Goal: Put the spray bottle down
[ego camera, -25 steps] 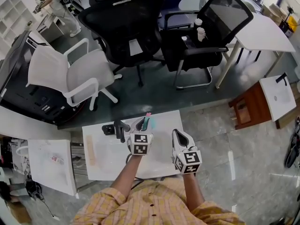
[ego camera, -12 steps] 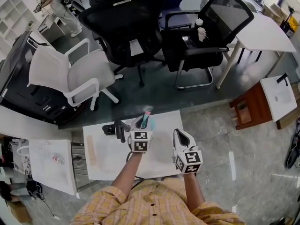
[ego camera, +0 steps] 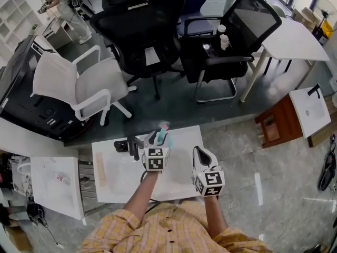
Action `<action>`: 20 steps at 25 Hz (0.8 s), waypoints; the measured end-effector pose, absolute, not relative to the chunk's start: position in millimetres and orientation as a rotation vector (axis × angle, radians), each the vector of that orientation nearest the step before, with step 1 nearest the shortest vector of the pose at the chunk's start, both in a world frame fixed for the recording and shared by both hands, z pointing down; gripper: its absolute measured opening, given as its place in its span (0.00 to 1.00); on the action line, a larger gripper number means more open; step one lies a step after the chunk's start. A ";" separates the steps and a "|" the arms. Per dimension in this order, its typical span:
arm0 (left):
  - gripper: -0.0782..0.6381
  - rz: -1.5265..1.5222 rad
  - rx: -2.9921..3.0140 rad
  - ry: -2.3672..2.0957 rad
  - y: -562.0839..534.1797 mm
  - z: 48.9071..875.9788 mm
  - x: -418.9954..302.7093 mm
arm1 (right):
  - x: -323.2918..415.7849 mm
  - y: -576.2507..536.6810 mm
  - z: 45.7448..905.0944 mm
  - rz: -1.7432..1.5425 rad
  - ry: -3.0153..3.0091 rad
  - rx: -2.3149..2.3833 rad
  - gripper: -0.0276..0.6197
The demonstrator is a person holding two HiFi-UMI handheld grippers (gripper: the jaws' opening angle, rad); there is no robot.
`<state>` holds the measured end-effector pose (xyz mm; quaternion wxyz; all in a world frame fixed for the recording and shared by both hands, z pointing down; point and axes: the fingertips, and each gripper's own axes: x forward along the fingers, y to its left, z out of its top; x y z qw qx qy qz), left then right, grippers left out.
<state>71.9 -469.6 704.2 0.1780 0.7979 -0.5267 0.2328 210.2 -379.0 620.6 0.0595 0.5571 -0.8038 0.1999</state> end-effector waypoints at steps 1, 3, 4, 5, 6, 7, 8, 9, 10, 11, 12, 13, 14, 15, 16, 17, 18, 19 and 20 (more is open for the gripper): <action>0.39 0.653 2.258 -1.495 -469.7 702.9 70.8 | 208.8 -378.6 617.8 0.599 -2.438 1.687 0.04; 0.39 0.645 2.263 -1.502 -467.9 700.5 69.2 | 206.5 -376.0 613.9 0.595 -2.444 1.684 0.05; 0.39 0.639 2.265 -1.501 -465.7 698.2 68.8 | 205.2 -374.1 612.8 0.593 -2.445 1.682 0.05; 0.39 0.635 2.265 -1.500 -463.0 695.2 68.5 | 204.1 -371.9 611.8 0.591 -2.447 1.680 0.04; 0.39 0.631 2.266 -1.497 -460.1 692.6 68.3 | 203.3 -369.6 610.8 0.589 -2.448 1.679 0.05; 0.39 0.627 2.268 -1.495 -457.1 690.7 68.1 | 202.6 -367.4 609.4 0.588 -2.449 1.680 0.05; 0.39 0.624 2.272 -1.493 -454.2 689.1 67.7 | 201.7 -365.2 607.6 0.586 -2.451 1.682 0.04; 0.39 0.621 2.275 -1.489 -451.3 687.2 67.1 | 200.4 -363.2 605.4 0.583 -2.454 1.683 0.04; 0.39 0.617 2.277 -1.484 -448.4 684.6 66.5 | 198.9 -361.4 603.1 0.578 -2.457 1.684 0.04; 0.39 0.611 2.277 -1.480 -445.8 681.9 65.9 | 197.4 -359.6 600.7 0.572 -2.459 1.685 0.04; 0.39 0.604 2.276 -1.479 -443.4 679.4 65.0 | 196.1 -357.6 598.5 0.566 -2.461 1.687 0.04; 0.39 0.598 2.276 -1.480 -440.8 677.1 63.8 | 194.7 -355.2 596.8 0.561 -2.462 1.688 0.04; 0.39 0.592 2.277 -1.483 -437.9 674.7 62.4 | 193.2 -352.1 595.6 0.559 -2.462 1.689 0.04; 0.39 0.587 2.281 -1.485 -434.5 672.1 61.2 | 191.7 -348.7 594.8 0.557 -2.462 1.689 0.05; 0.39 0.582 2.286 -1.487 -430.9 669.1 60.2 | 190.4 -345.4 594.0 0.556 -2.462 1.689 0.05; 0.39 0.575 2.292 -1.488 -427.5 665.8 59.4 | 189.2 -342.5 593.0 0.555 -2.462 1.689 0.05; 0.38 0.564 2.297 -1.489 -424.3 662.4 58.7 | 188.1 -340.2 591.3 0.553 -2.463 1.690 0.04; 0.37 0.553 2.303 -1.489 -421.0 658.9 58.0 | 187.0 -338.1 589.0 0.550 -2.466 1.691 0.04; 0.37 0.542 2.308 -1.489 -417.1 655.3 57.3 | 185.8 -335.9 586.3 0.544 -2.470 1.693 0.04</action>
